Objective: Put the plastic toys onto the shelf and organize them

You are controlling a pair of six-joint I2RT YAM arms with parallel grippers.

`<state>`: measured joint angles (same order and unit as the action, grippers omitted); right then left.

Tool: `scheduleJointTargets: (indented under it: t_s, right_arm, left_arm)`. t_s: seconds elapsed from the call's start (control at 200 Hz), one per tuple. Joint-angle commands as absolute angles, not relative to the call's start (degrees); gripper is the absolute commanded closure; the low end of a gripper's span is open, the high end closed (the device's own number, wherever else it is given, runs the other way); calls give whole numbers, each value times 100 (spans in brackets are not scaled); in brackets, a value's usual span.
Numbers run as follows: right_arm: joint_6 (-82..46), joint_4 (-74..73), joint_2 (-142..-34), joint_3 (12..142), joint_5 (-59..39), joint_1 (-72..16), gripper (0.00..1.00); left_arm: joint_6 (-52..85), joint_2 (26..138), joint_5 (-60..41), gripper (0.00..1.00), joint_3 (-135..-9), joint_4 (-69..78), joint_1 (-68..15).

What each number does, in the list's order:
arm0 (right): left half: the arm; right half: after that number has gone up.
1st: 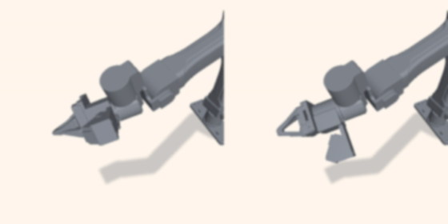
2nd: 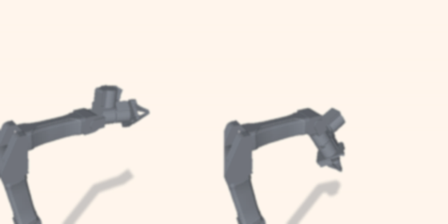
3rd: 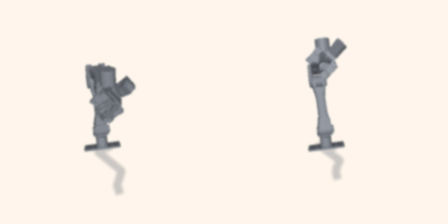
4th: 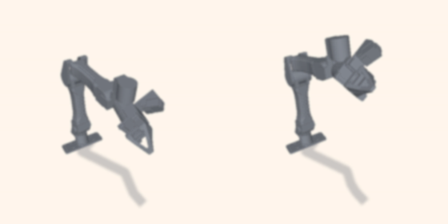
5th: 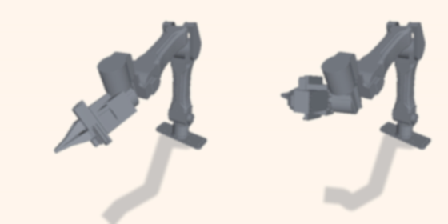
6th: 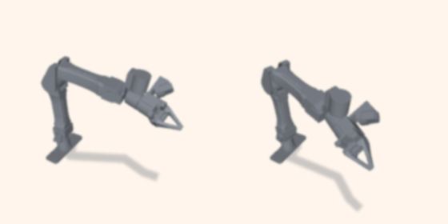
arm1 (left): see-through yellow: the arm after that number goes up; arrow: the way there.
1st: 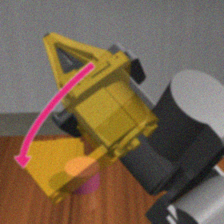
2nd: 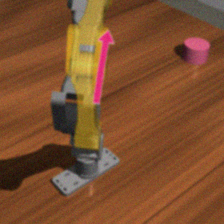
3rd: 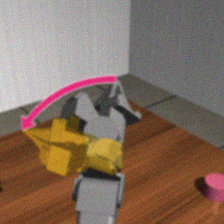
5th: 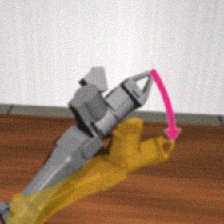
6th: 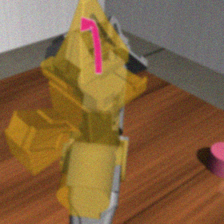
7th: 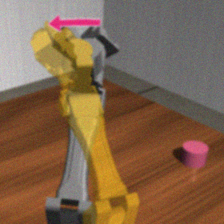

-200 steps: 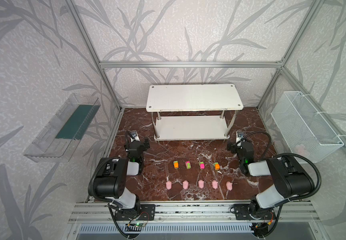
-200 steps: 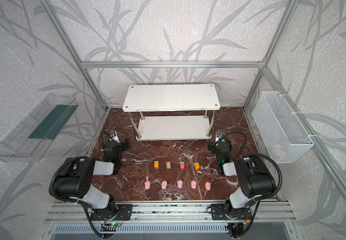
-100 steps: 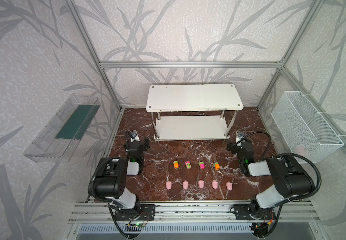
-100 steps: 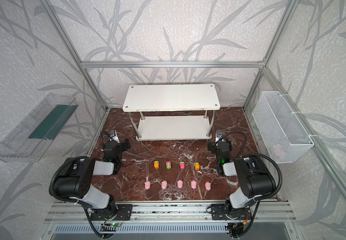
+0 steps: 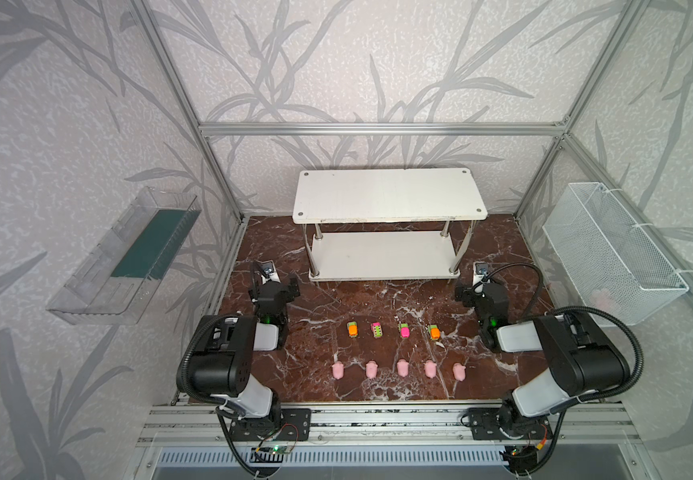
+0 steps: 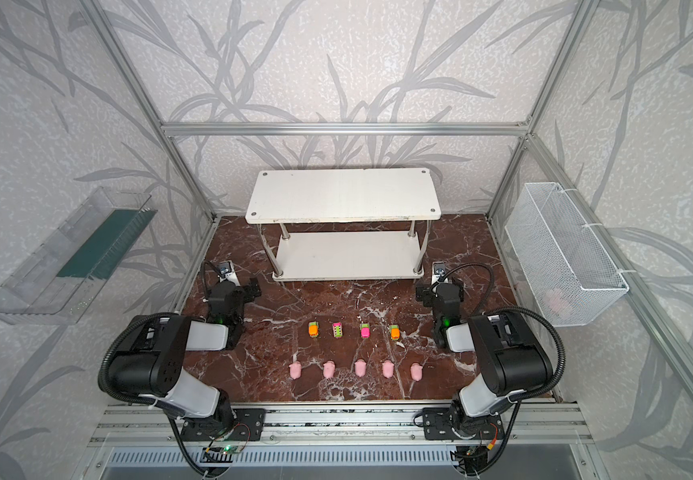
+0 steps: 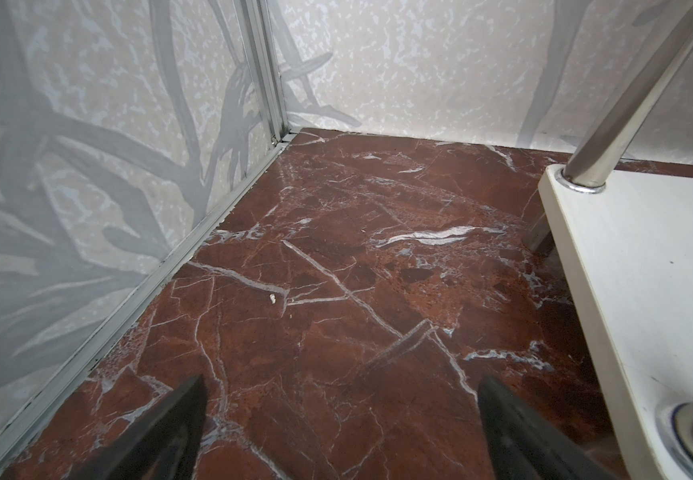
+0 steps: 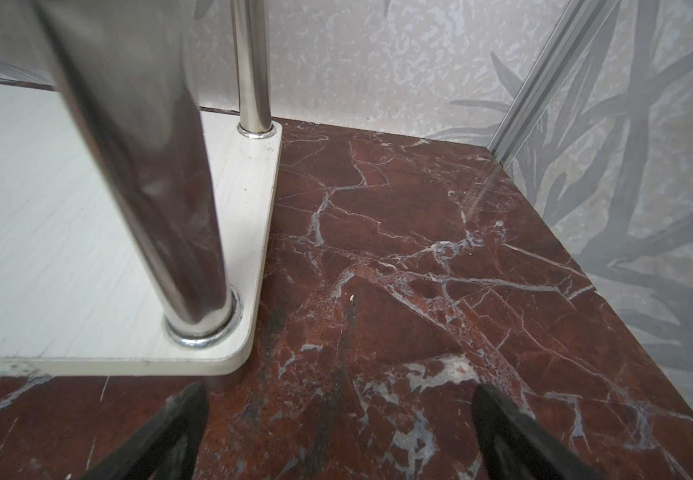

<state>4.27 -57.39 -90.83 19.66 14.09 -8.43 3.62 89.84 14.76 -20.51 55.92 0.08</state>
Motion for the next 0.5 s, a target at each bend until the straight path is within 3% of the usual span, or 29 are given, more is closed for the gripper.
scheduleJointTargets:
  t_s: [0.0,0.31,0.495]
  right_arm:
    - [359,-5933,-9149,2030,1485,-862,1]
    - [267,-5686,-8965,2067,1761,-887,1]
    - [372,-5891,-8868,1916,1627,-918,1]
  left_arm:
    - [343,8996,1508,1,-2069,5631,22]
    - [356,8911,1481,1,-2037,5632,44]
    - [356,7793,1724,5,-2630,3624,34]
